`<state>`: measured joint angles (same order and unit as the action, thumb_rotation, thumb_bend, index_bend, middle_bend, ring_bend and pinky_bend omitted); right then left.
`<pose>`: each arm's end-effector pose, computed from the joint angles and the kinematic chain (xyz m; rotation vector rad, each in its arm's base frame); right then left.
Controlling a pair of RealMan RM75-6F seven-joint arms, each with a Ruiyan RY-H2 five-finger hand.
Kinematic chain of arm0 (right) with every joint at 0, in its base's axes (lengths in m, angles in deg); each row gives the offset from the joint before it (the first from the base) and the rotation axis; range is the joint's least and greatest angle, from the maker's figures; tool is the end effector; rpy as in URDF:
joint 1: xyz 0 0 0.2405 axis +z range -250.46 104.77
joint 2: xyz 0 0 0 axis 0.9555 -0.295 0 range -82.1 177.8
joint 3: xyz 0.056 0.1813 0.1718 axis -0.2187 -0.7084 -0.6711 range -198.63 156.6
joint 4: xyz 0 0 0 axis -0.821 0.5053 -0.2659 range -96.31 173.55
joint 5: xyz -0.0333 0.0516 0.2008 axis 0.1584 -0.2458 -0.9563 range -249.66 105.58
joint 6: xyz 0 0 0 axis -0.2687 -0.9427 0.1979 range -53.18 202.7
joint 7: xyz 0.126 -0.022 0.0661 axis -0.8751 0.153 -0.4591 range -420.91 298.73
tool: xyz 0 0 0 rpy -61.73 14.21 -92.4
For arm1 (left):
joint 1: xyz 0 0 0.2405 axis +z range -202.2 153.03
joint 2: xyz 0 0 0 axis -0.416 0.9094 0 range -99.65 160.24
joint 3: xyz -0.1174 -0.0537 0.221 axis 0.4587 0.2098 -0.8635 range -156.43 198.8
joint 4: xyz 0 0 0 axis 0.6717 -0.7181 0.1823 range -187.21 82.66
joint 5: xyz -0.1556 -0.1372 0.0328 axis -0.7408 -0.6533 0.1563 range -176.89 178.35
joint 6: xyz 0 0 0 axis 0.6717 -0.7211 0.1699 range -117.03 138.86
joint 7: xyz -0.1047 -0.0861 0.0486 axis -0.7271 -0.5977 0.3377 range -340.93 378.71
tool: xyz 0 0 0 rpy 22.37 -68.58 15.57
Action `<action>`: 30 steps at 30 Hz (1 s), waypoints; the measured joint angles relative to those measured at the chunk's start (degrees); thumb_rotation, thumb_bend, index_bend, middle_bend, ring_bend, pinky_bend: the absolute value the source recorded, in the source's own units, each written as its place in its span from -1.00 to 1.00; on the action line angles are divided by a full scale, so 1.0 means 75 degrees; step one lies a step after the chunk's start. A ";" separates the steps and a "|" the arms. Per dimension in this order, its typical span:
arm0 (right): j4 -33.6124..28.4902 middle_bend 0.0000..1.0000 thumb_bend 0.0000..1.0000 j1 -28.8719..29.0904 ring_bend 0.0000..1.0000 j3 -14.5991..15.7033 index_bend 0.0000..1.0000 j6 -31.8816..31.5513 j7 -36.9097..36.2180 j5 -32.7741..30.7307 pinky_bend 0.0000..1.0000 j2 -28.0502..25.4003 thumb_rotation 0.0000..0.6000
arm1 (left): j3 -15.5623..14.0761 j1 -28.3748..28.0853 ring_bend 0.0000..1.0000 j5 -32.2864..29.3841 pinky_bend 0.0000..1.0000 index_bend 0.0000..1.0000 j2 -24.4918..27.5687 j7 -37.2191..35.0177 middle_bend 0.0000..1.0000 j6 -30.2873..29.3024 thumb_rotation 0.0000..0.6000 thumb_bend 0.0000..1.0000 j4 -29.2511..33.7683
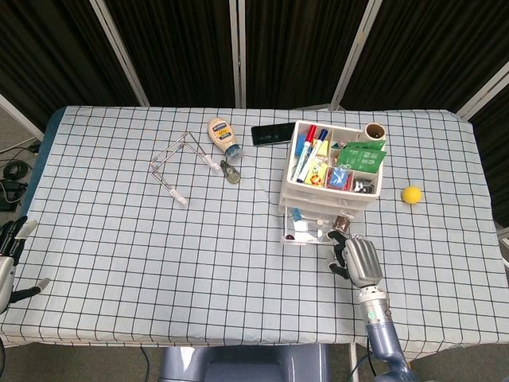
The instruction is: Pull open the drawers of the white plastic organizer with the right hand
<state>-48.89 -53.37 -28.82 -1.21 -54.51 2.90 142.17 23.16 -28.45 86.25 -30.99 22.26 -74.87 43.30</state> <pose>-0.2134 -0.2522 -0.0042 1.3839 -1.2161 1.1723 -0.3082 0.1719 0.1694 -1.3890 -0.8792 -0.8501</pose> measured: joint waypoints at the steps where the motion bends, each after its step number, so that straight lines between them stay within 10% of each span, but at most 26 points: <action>1: -0.0011 0.75 -0.15 -0.0011 0.76 0.0008 0.13 -0.0011 0.0005 0.0019 0.61 -0.0006 1.00 | 0.0000 -0.0002 -1.00 0.0002 -1.00 -1.00 0.0000 0.0004 -1.00 0.0002 1.00 -0.95 0.0002; 16: -0.0119 0.75 -0.18 -0.0207 0.76 0.0127 0.11 -0.0095 -0.0041 0.0214 0.61 -0.0139 1.00 | -0.0001 -0.0009 -1.00 -0.0020 -1.00 -1.00 -0.0006 0.0043 -1.00 0.0029 1.00 -0.94 0.0021; 30: -0.0171 0.75 -0.34 -0.0323 0.76 0.0309 -0.33 0.0039 0.0003 0.0275 0.61 -0.0223 1.00 | 0.0004 -0.0007 -1.00 -0.0061 -1.00 -1.00 0.0007 0.0037 -1.00 0.0052 1.00 -0.95 0.0038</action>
<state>-50.17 -55.79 -26.50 -0.92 -54.49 4.96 140.50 23.19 -28.51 85.79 -30.94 22.54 -74.48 43.59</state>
